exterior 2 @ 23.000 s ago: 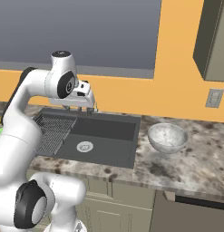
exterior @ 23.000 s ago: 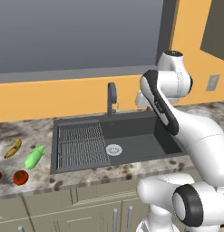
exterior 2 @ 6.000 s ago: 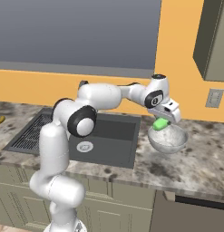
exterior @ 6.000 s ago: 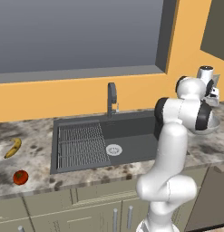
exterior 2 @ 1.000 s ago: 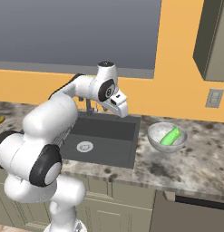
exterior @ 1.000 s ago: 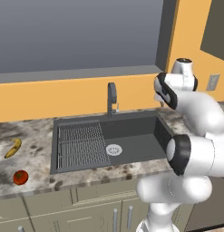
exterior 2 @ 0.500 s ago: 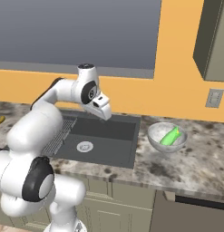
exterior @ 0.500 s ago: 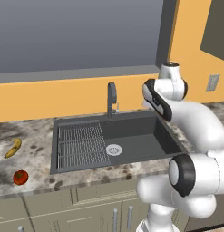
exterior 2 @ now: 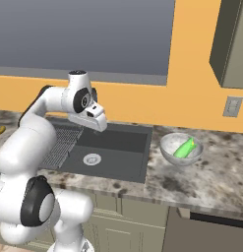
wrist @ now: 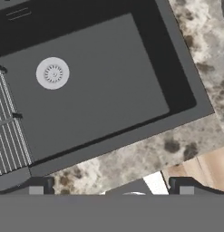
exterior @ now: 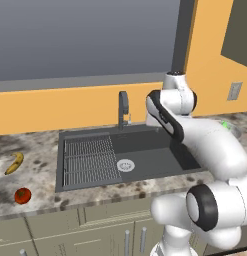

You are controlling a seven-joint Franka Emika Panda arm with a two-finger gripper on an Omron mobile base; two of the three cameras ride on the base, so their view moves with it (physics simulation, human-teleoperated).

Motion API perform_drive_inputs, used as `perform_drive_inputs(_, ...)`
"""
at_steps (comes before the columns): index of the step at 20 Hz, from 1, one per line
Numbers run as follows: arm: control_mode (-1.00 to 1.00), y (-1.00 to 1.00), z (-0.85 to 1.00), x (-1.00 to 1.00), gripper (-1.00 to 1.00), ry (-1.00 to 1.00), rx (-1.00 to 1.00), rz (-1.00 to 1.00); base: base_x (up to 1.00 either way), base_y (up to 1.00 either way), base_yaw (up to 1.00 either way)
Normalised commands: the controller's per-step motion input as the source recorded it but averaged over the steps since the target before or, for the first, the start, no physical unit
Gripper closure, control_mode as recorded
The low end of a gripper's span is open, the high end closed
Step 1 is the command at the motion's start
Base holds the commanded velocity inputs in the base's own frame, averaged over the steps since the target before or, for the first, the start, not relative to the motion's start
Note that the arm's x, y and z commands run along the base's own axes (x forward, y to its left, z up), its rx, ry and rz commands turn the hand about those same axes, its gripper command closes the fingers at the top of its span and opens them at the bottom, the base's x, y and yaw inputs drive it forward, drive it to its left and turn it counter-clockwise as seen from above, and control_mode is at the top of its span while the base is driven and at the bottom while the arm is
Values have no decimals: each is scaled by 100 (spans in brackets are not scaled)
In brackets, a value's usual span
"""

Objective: There is a mixed pile of frozen fruits and vegetables on the counter. Locate all the frozen vegetables and place the items in a bowl on the counter. Take all the frozen fruits and defrost them in a running sink.

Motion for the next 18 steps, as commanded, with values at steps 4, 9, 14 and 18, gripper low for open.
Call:
perform_drive_inputs(4,-100,48,0,-9,-100,7,2,22,0,0,0)
perform_drive_inputs(9,-100,48,0,-2,-100,6,6,25,0,0,0)
perform_drive_inputs(14,-100,48,0,0,-100,3,6,25,0,0,0)
perform_drive_inputs(18,-100,49,0,10,-100,0,5,23,0,0,0)
